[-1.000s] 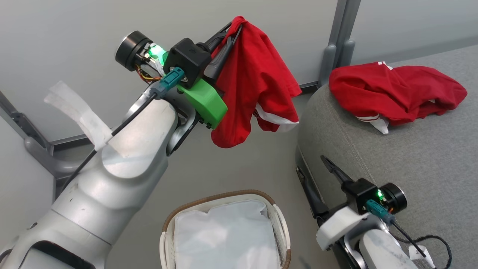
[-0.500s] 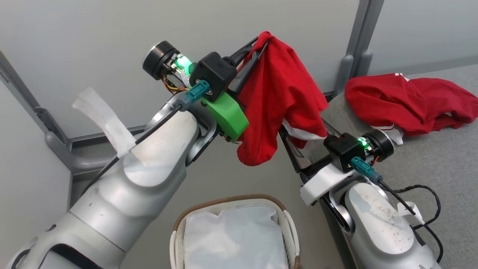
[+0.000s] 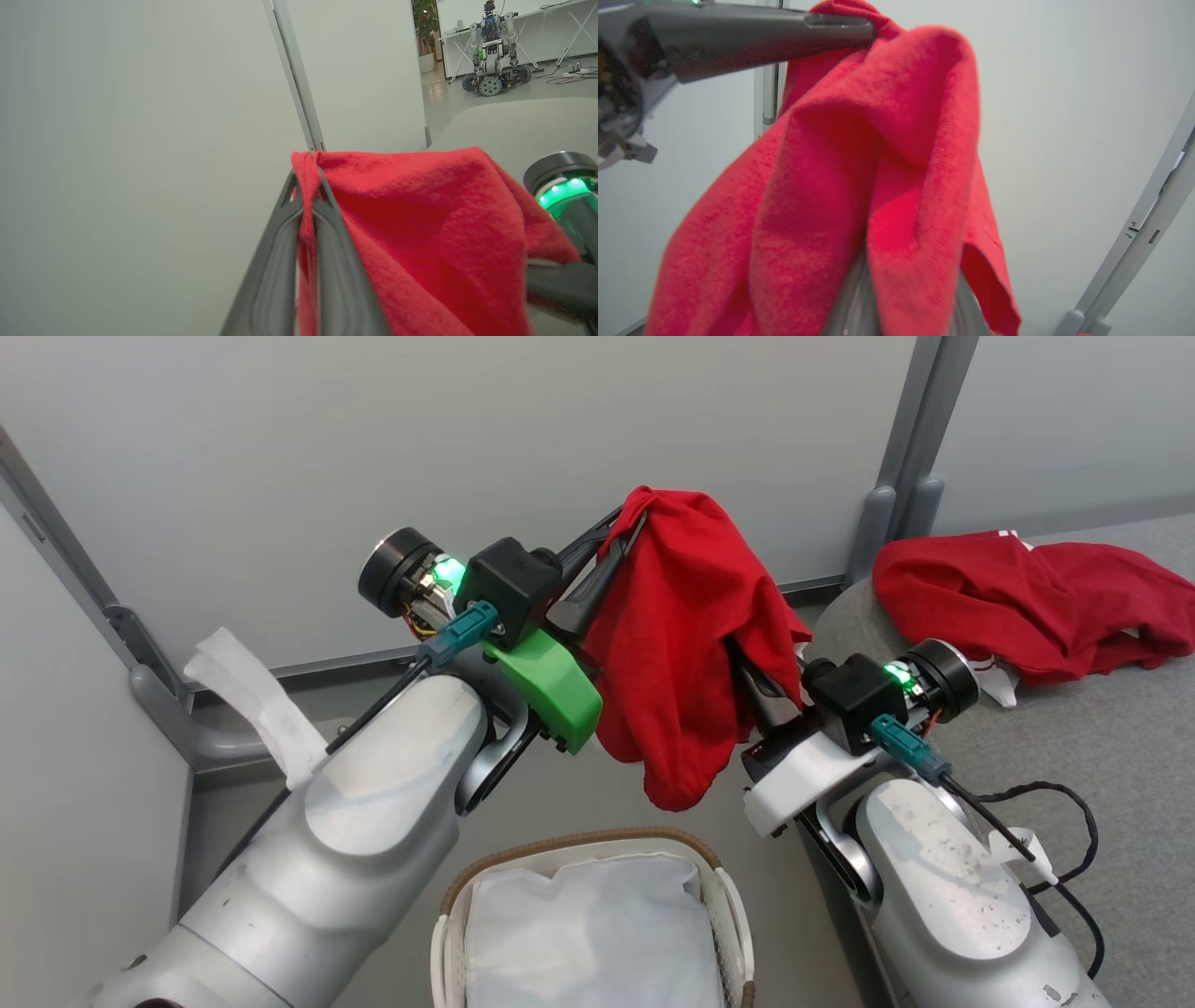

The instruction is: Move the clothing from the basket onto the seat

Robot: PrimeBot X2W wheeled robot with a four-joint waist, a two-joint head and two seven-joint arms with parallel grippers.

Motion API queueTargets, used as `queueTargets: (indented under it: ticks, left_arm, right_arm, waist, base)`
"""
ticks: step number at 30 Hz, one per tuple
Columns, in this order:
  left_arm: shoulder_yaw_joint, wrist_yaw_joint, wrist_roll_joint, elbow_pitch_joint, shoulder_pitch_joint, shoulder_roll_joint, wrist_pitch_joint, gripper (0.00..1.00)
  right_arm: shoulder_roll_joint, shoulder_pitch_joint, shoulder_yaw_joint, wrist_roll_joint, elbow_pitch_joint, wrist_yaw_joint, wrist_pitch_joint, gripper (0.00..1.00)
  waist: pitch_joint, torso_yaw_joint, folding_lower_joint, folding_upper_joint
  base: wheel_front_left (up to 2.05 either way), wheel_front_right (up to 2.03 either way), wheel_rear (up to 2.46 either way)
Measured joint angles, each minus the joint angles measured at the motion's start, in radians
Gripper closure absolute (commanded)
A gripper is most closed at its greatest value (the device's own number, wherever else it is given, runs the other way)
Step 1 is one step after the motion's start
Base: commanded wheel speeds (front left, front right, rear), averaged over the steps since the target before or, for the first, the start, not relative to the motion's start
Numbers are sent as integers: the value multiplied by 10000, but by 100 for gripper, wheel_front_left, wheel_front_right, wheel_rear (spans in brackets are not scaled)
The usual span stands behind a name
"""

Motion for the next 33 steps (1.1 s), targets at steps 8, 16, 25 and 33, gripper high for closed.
queueTargets:
  ticks: [8,16,25,33]
  left_arm:
    - [180,81,-326,-12,957,-63,-123,0]
    - [930,359,-159,-426,2471,-209,-182,0]
    - [2000,180,249,-826,4449,-426,-194,0]
    - [2623,42,830,-748,5524,-593,-194,0]
  right_arm:
    - [-2,14,-309,-96,-61,0,0,100]
    - [-2,41,-903,-359,-169,0,0,100]
    - [-2,302,-1505,-619,-196,0,0,100]
    - [-2,592,-2021,-782,-194,0,0,100]
  waist:
    - [34,-77,0,0]
    - [144,-184,0,0]
    - [283,-465,0,0]
    - [413,-728,0,0]
  base:
    - [0,0,0]
    - [0,0,0]
    - [0,0,0]
    - [0,0,0]
